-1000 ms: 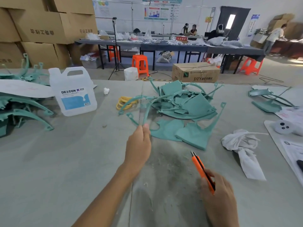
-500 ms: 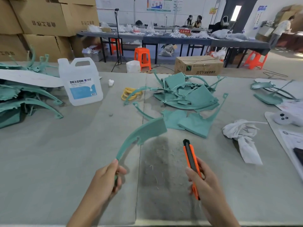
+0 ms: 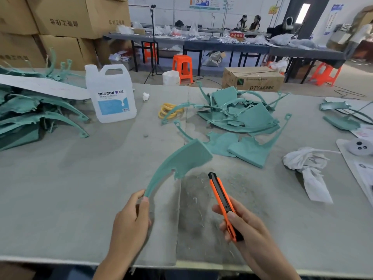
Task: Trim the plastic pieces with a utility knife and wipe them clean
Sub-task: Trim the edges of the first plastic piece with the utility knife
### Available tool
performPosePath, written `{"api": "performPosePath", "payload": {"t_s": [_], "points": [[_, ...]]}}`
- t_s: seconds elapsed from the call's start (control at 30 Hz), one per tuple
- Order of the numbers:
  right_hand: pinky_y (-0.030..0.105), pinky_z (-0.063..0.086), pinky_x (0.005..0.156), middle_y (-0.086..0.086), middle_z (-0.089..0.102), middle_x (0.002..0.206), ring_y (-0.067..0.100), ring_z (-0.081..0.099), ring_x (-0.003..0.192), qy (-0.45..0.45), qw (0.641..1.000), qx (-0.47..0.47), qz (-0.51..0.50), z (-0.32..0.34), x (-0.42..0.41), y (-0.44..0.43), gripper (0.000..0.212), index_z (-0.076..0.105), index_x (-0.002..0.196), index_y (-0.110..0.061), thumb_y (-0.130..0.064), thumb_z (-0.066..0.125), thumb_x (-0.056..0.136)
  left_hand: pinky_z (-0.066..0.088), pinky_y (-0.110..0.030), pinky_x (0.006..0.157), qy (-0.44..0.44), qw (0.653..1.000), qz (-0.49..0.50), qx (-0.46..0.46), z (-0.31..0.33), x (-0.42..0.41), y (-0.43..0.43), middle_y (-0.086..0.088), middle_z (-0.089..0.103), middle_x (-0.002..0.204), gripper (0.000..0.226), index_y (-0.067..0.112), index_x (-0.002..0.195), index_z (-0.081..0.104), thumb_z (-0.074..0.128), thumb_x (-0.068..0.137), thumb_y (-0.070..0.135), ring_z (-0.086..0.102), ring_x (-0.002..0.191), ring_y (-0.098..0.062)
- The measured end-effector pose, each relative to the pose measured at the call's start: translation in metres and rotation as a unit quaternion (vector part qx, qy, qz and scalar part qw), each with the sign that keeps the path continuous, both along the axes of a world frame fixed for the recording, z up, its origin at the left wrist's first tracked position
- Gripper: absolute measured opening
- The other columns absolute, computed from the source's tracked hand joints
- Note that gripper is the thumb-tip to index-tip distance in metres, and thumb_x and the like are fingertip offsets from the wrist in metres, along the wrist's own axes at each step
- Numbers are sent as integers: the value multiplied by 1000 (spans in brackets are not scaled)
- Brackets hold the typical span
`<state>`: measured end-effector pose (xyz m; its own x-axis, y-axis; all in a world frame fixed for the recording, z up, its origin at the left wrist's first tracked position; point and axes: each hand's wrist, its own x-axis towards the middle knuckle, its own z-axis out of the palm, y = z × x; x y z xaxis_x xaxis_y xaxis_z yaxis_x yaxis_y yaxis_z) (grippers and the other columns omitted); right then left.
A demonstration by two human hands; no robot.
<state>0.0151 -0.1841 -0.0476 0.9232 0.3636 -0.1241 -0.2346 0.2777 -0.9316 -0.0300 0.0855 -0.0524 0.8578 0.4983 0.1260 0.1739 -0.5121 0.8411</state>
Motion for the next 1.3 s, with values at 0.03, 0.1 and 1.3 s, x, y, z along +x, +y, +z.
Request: {"api": "performPosePath", "payload": {"t_s": [0.03,0.1,1.3], "points": [[24,51,54,21,69,118,17,61,71,-5,1000,-7,-5,-1,0,0,41,69,131,-23,-19,58,91,48,-34,61,-2,1000,0,0,-2,0,0,7,66,62,21,36,116,61,44,105,31,62,59,-5],[23,49,50,20,70,115,15,59,67,-11,1000,-17,-9,-4,-1,-1,35,71,125,-28,-23,58,93,49,-36,62,-5,1000,-4,1,-3,0,0,6,65,61,21,37,117,60,44,105,32,62,59,-5],[34,46,60,-12,63,74,14,59,67,-319,805,-501,4,91,77,84,29,54,117,-40,-56,60,93,39,-16,48,-84,973,-112,-186,42,9,-16,-1,52,49,39,47,99,74,49,104,18,47,46,-8]]}}
